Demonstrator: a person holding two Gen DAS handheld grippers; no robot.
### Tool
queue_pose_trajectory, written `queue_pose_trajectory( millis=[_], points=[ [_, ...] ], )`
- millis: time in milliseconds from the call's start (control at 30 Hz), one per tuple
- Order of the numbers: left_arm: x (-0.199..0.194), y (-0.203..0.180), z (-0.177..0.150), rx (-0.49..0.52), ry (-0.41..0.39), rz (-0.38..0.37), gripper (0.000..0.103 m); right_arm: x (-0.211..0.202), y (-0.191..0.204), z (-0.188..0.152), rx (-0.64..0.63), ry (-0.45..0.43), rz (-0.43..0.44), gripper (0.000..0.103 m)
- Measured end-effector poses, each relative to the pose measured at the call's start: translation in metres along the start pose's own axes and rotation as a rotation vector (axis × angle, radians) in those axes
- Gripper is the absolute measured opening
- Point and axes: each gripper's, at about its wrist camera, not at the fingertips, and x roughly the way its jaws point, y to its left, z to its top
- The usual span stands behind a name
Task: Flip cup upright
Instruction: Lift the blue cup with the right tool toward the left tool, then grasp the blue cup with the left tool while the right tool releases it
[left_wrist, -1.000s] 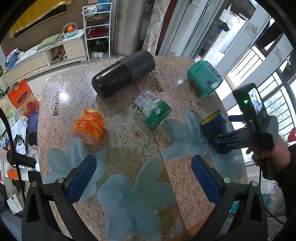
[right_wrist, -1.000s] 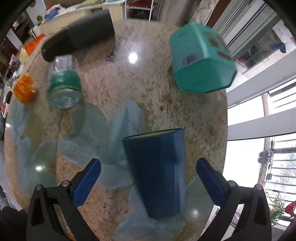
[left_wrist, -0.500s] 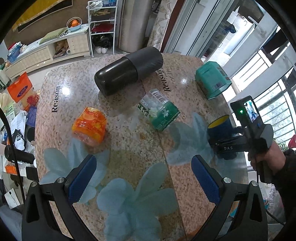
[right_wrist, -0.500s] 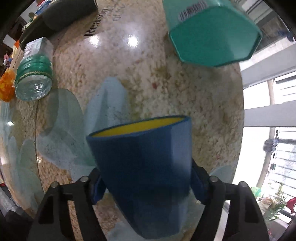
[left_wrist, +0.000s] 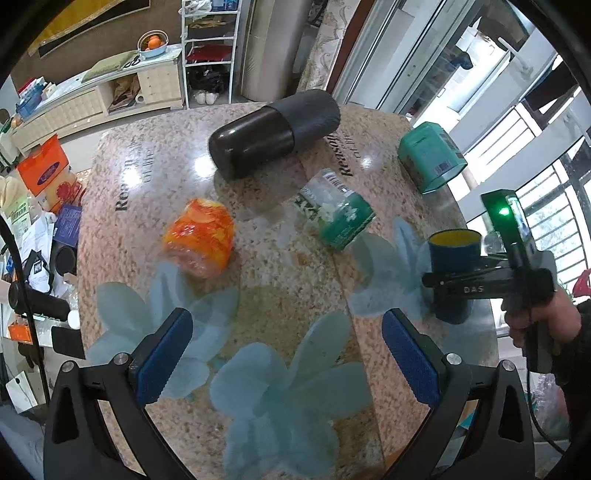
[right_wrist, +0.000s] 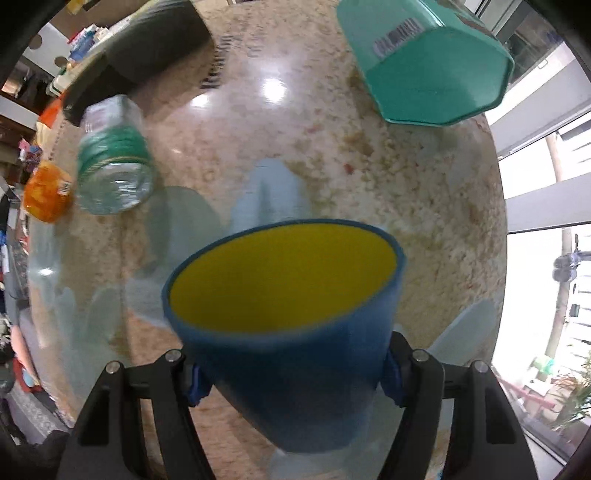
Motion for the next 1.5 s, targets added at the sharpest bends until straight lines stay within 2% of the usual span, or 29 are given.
queue_pose_trajectory(
  millis=[200,433,600,733,1067,1333,1367,1433,1500],
  points=[
    [-0.008,0.025,-0.012,-0.007,-0.004,0.002,0.103,-0.017,0.053,-0.015,0.02,-0.014,0.061,0.068],
    [-0.015,0.054,-0.033,-0.017,0.0,-0.01,0.103,-0.011,0.121,-0.036,-0.022,0.046,0.176,0.068],
    [-0.022,0.071,-0.049,-0.026,-0.004,-0.025,0.103,0.009,0.147,-0.039,-0.025,0.087,0.199,0.068],
    [-0.019,0.079,-0.061,-0.018,0.01,-0.022,0.103,0.021,0.16,-0.031,0.033,0.131,0.212,0.068],
    [-0.002,0.09,-0.074,0.013,0.061,-0.012,0.103,0.053,0.2,-0.01,0.093,0.187,0.147,0.068],
    [0.001,0.091,-0.076,0.032,0.067,-0.008,0.103,0.056,0.221,0.005,0.096,0.158,0.098,0.069],
    [0.001,0.091,-0.076,0.031,0.069,-0.009,0.103,0.057,0.221,0.007,0.098,0.16,0.098,0.071],
    [0.002,0.092,-0.077,0.028,0.076,-0.009,0.103,0.057,0.217,0.008,0.11,0.164,0.112,0.085],
    [0.003,0.093,-0.078,0.023,0.084,-0.005,0.103,0.053,0.203,-0.003,0.113,0.157,0.116,0.088]
  ],
)
